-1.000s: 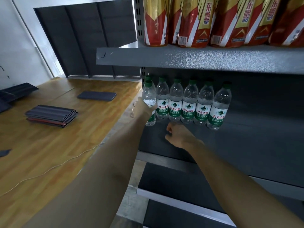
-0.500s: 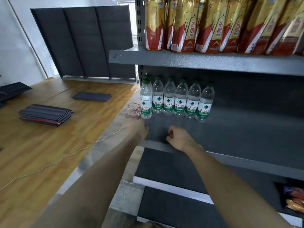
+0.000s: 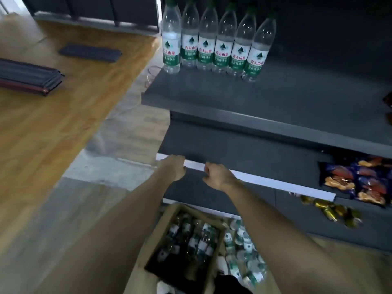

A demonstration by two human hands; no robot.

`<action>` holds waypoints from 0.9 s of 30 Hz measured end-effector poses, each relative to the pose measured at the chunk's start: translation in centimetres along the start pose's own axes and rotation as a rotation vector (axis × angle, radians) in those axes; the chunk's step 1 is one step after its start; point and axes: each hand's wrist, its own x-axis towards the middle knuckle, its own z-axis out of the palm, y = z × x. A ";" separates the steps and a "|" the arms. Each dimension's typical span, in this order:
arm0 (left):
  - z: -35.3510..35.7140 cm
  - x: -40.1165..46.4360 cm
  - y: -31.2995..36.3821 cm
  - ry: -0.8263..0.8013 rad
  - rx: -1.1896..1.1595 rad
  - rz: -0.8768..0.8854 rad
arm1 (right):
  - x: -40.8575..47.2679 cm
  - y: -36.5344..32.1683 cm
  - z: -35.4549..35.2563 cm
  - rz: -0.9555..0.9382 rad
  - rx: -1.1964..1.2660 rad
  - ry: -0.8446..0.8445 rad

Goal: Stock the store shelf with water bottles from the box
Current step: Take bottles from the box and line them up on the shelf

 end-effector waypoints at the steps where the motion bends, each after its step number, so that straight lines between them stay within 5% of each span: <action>1: 1.6 -0.3 0.1 -0.022 -0.002 -0.005 | 0.0 0.6 1.2 -0.012 -0.019 -0.040; 11: 18.2 -3.9 1.7 -0.277 -0.232 -0.309 | 2.6 8.4 13.1 -0.106 -0.062 -0.374; 17: 27.4 -5.9 3.7 -0.462 -0.116 -0.340 | 4.3 14.5 22.5 -0.092 -0.093 -0.560; 27: 46.6 -4.0 2.1 -0.525 -0.181 -0.426 | 6.4 22.5 41.3 -0.030 -0.109 -0.684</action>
